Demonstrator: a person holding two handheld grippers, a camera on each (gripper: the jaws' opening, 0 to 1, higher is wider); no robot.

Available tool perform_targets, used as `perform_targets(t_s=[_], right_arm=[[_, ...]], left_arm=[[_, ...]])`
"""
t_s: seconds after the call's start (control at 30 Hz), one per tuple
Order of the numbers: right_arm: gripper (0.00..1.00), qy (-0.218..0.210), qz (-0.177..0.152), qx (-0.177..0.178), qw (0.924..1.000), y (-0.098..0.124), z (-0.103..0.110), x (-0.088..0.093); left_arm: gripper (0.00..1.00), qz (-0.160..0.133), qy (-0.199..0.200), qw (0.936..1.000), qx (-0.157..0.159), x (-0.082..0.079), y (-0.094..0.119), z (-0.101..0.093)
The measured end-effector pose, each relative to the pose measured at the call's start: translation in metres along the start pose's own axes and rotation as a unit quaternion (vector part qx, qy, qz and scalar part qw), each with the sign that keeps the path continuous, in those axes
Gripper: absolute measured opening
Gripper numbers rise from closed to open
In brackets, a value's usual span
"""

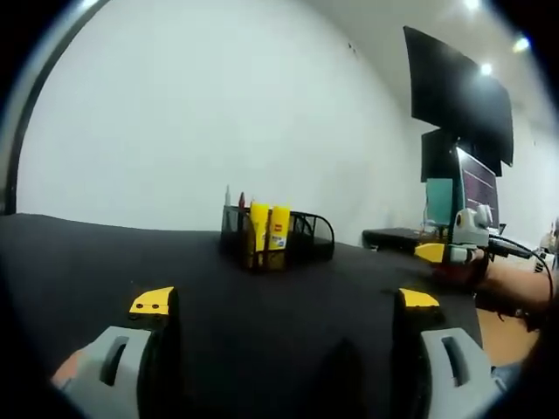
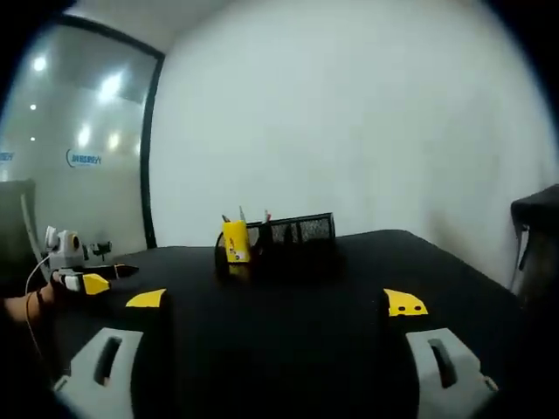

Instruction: Pick up pens and glue sticks and place them into the holder.

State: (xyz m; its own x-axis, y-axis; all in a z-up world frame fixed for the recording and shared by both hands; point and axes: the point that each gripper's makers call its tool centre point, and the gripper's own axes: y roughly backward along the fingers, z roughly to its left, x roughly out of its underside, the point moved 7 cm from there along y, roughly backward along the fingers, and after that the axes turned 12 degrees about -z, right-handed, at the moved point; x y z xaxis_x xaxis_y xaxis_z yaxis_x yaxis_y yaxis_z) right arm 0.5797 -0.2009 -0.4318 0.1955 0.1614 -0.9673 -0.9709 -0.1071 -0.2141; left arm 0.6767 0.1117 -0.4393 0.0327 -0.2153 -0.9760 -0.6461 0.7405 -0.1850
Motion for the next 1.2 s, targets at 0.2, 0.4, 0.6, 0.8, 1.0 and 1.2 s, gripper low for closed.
perform_targets(t_s=[0.2, 0.4, 0.6, 0.8, 1.0, 1.2], right_arm=[[0.93, 0.018, 0.003, 0.003, 0.9998, 0.000, 0.001, 0.001], [0.92, 0.024, 0.010, 0.011, 0.9996, -0.002, -0.005, 0.004], [0.92, 0.027, 0.008, 0.016, 0.9995, -0.002, -0.008, 0.004], [0.92, 0.039, 0.013, 0.019, 0.9990, -0.004, -0.009, 0.006], [0.91, 0.036, 0.001, 0.021, 0.9991, -0.002, -0.011, 0.004], [0.90, 0.032, -0.005, 0.017, 0.9993, -0.002, -0.009, 0.002]], left_arm=[[0.96, -0.021, 0.003, 0.9997, -0.008, -0.005, 0.001, 0.003], [0.96, -0.017, 0.002, 0.9998, -0.011, -0.005, 0.001, 0.002], [0.96, 0.000, -0.002, 1.0000, -0.008, -0.001, -0.001, 0.002], [0.96, -0.049, 0.015, 0.9985, -0.017, -0.007, -0.010, 0.003], [0.96, -0.050, -0.002, 0.9987, -0.002, -0.003, -0.013, -0.002], [0.96, -0.030, 0.005, 0.9994, -0.016, 0.000, -0.012, 0.003]])
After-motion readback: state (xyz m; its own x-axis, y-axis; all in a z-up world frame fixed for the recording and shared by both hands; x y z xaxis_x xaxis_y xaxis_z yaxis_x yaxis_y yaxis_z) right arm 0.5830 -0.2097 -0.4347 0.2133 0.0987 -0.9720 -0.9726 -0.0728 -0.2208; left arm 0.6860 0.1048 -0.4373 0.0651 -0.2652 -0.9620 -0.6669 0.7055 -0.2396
